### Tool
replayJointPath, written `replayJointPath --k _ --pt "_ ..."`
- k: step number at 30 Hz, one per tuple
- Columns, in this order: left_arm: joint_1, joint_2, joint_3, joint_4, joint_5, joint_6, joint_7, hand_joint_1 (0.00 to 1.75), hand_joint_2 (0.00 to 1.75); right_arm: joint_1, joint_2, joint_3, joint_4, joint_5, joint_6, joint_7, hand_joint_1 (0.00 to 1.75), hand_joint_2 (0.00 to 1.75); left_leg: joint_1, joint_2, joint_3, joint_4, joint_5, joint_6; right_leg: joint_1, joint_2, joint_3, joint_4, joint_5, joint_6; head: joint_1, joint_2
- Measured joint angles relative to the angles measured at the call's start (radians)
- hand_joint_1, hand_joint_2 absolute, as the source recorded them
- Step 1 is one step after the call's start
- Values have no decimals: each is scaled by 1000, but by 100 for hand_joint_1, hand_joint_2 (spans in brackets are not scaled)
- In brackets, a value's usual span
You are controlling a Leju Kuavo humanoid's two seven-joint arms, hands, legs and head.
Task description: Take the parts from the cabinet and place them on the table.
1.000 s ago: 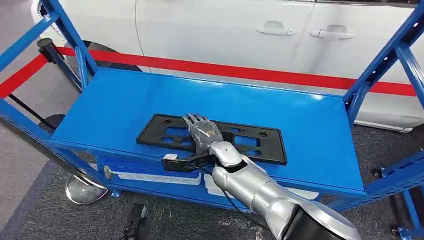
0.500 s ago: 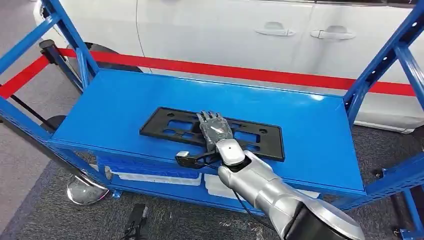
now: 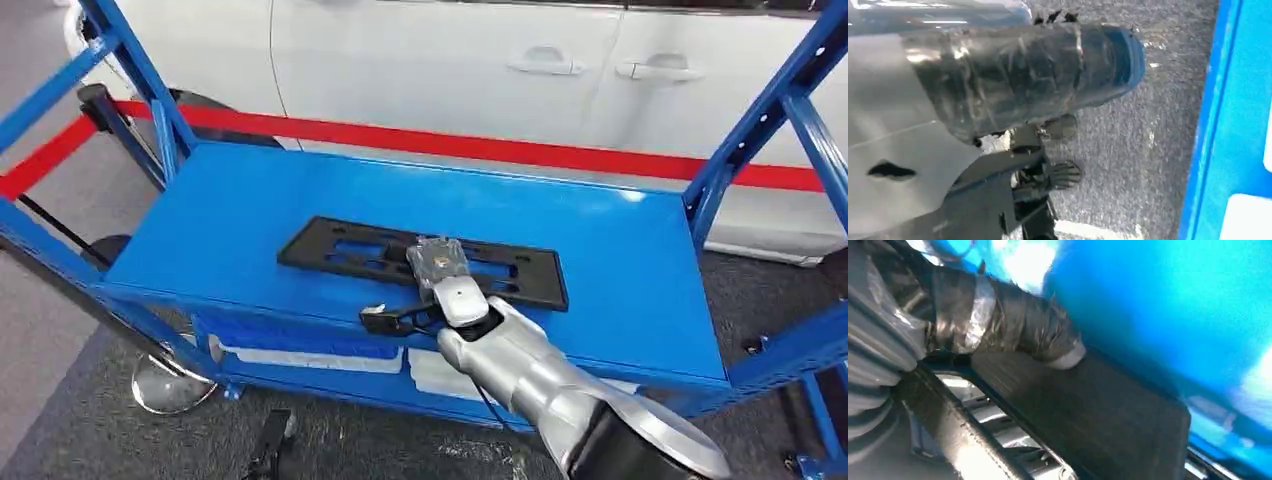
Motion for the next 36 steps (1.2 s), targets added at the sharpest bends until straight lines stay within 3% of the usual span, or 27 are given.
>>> replayJointPath --k 2,3,5,6,7,8,10,11,12,13,14,16,17,18,19,21,22,23,25,27,28,32,33,34,36 --pt "-1 0 0 0 0 0 -2 0 0 -4 0 0 1 -3 4 0 175 175 12 4 9 -16 10 15 2 0 -3 4 -7 11 1 0" --pt "-1 0 0 0 0 2 -3 0 0 -5 -1 0 3 -3 6 -2 175 175 10 6 11 -18 11 19 1 -3 -16 39 -33 15 3 0" --pt "-1 0 0 0 0 6 -3 0 0 -5 -1 0 4 -3 6 -5 175 175 9 8 9 -17 12 26 1 -3 -64 146 -92 16 8 0" --pt "0 0 0 0 -1 8 -3 0 0 3 -1 0 6 -5 3 -11 175 175 8 9 8 -17 12 27 1 -4 -119 266 -141 17 8 0" --pt "1 0 0 0 -2 9 -3 0 0 9 -1 0 7 -6 -8 -16 175 175 8 10 6 -16 12 27 1 -4 -146 318 -153 18 8 0" --pt "3 1 0 0 -4 11 -2 0 0 12 -2 0 8 -10 -21 -26 175 175 8 9 6 -15 12 26 1 -4 -151 327 -142 18 8 0" --pt "4 1 0 0 -6 13 -2 0 0 12 -2 0 9 -19 -45 -42 175 175 8 9 6 -11 10 26 -1 -5 -109 239 -85 15 8 0" --pt "4 1 0 0 -10 15 -7 0 0 12 -2 0 9 -26 -69 -56 175 175 9 8 6 -6 6 22 -2 -6 -54 130 -32 14 8 0" --pt "5 1 0 0 -14 18 -16 0 0 13 -2 0 9 -34 -88 -68 175 175 10 7 5 1 2 18 -3 -7 -19 60 -4 13 8 0" --pt "4 2 0 0 -18 19 -24 0 0 15 -3 -1 9 -41 -110 -80 175 175 4 5 -2 7 -2 11 2 -6 -5 30 -28 12 8 0" --pt "5 3 0 0 -24 25 -40 0 0 18 -3 -3 8 -48 -139 -97 175 175 3 4 -7 13 -3 6 0 -3 -6 27 -19 2 6 0" --pt "8 3 0 0 -27 36 -65 0 0 27 -8 -5 7 -53 -197 -125 175 175 5 3 -7 6 2 -2 7 -3 -9 29 -19 -5 5 0" --pt "11 4 0 0 -29 43 -79 0 0 28 -12 -6 1 -53 -245 -144 175 175 7 3 -7 9 0 -6 2 -3 -9 25 -15 -14 5 0" --pt "15 7 0 0 -28 52 -92 0 175 28 -14 -10 -10 -53 -293 -162 175 175 9 4 -14 22 -13 -10 0 -3 -6 22 -13 -19 5 0" --pt "17 8 0 0 -24 57 -108 0 175 28 -18 -15 -23 -52 -336 -179 175 175 9 5 -24 47 -32 -14 -1 -2 -6 22 -13 -22 3 0" --pt "37 11 4 0 3 69 -166 0 175 47 -39 -43 -103 -21 -471 -218 175 175 11 5 -97 211 -114 -22 1 -1 -7 22 -13 -31 0 0" --pt "51 13 12 0 17 71 -194 0 175 71 -56 -60 -170 17 -503 -214 175 175 10 5 -130 280 -138 -23 3 -1 -6 22 -14 -33 -2 0" --pt "66 15 19 0 23 72 -214 0 175 105 -78 -79 -246 59 -512 -199 175 175 10 5 -146 312 -138 -22 4 -1 -4 22 -16 -35 -1 0" --pt "91 20 26 0 30 71 -235 0 175 174 -124 -116 -405 129 -501 -167 175 175 9 5 -118 249 -86 -14 7 -1 1 23 -19 -35 -2 0" --pt "114 28 30 1 35 71 -240 0 175 220 -158 -146 -535 150 -489 -151 175 175 1 3 -32 64 6 10 10 2 4 22 -22 -35 -2 0" --pt "115 37 33 2 35 71 -240 0 175 227 -170 -157 -579 152 -487 -148 175 175 -2 4 -17 25 0 20 8 0 2 21 -22 -34 0 0" --pt "126 43 46 2 46 85 -244 0 175 300 -222 -220 -779 176 -518 -204 175 175 -10 1 -1 -4 0 24 9 -3 1 13 -18 -11 -2 0" --pt "131 43 49 2 54 85 -246 0 175 328 -229 -235 -824 184 -521 -218 175 175 7 5 11 -23 9 25 10 -2 -3 20 -26 -5 0 0" --pt "132 43 51 2 59 85 -252 0 175 359 -248 -256 -891 188 -523 -234 175 175 5 6 18 -32 11 27 10 -3 -8 40 -43 2 -1 0" --pt "135 46 59 2 71 76 -256 0 175 417 -279 -286 -1026 178 -532 -268 175 175 6 6 19 -30 9 34 6 -3 -69 177 -121 10 3 0"
